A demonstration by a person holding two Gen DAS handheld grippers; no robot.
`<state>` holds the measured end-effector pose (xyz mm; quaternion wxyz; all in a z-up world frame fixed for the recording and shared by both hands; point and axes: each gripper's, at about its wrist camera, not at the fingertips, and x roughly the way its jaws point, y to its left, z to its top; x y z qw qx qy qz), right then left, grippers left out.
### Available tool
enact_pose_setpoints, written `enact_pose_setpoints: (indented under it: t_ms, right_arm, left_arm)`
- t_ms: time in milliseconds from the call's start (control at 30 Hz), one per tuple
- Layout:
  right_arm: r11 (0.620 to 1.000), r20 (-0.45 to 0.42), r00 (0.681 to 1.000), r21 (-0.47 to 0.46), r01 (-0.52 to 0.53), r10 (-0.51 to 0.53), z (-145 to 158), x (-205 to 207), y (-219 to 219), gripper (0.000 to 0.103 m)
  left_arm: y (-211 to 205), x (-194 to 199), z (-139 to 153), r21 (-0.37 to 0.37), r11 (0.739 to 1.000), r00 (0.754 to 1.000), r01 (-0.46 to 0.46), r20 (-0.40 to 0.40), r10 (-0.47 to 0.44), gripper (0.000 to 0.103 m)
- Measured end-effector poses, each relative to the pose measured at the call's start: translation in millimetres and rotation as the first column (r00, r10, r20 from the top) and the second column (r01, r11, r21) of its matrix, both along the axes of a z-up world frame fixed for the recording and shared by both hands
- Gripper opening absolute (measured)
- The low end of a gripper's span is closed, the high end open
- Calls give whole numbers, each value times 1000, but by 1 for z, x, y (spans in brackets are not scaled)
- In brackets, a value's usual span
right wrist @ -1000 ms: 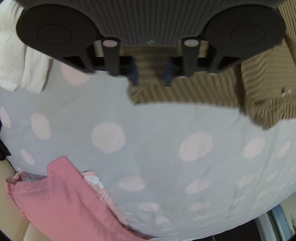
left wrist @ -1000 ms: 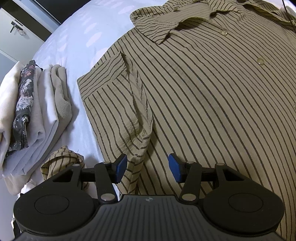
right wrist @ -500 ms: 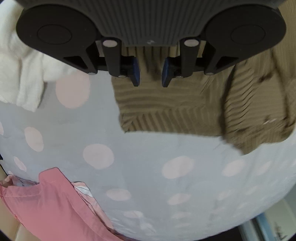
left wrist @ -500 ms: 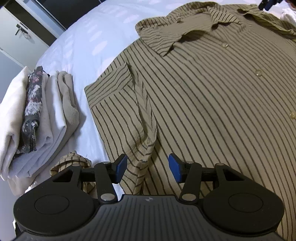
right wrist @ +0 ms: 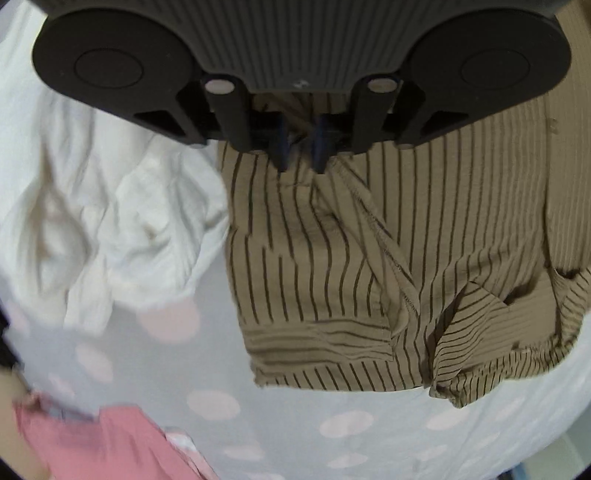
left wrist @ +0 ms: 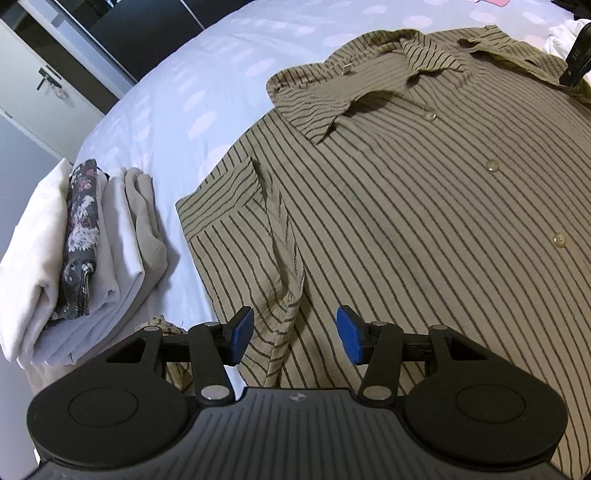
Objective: Fold clothes
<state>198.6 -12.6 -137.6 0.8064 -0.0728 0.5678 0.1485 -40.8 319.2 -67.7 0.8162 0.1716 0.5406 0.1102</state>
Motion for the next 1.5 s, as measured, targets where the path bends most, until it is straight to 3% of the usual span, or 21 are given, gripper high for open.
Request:
enact_pose_setpoints:
  t_ms: [200,333,533,700,833,900,1100,1167,1233,1300,1333,1400,1500]
  right_arm:
    - [986,49,996,159,60,-69,28,-19,-17,3]
    - [973,12,1000,230,-1,-2,34,-28,-12,5]
    - [958,-57,998,286,-10,28,30,-30,-9,25]
    - [951,44,997,307,48,-64,55,-14,-24,26]
    - [954,81,994,297,42,-69,56,-2,-23,27]
    - [961,109,993,278,10,-42,53,3,-12,39]
    - [984,204,972,108,-142,118,39,11,28,43]
    - [984,221,960,15,-180,172,30,12,38,41]
    - [978,216,954,-12,-208,206,22,13,42,38]
    - [977,206,955,-8,-214,211,19,13,39,8]
    - [978,207,957,-4,-209,205,20,14,38,3]
    - [982,215,959,13,-189,182,25,14,34,2]
    - [985,231,970,135,-104,70,45,19,18,2]
  left_arm:
    - [-7,-2,3,14,1000,1000,24,10,-24,48]
    - [-10,-5,2,27,999,1000,30,7,-30,48]
    - [-9,-5,1,37,999,1000,15,1,-15,48]
    - [-6,-3,-1,32,999,1000,13,1,-13,48]
    - [-6,3,-7,35,999,1000,15,-16,-15,48]
    - [-6,6,-11,36,999,1000,17,-24,-17,48]
    - [-10,11,-18,38,999,998,34,-48,-33,48]
    - [-11,12,-20,38,999,998,37,-52,-35,48]
    - [-10,14,-21,36,999,998,36,-54,-34,48]
    - [-9,16,-21,35,999,998,34,-52,-32,48]
    - [-9,17,-21,34,999,998,33,-51,-31,48]
    - [-9,17,-20,34,999,998,35,-49,-33,48]
    - [-11,16,-19,34,999,998,36,-45,-35,48]
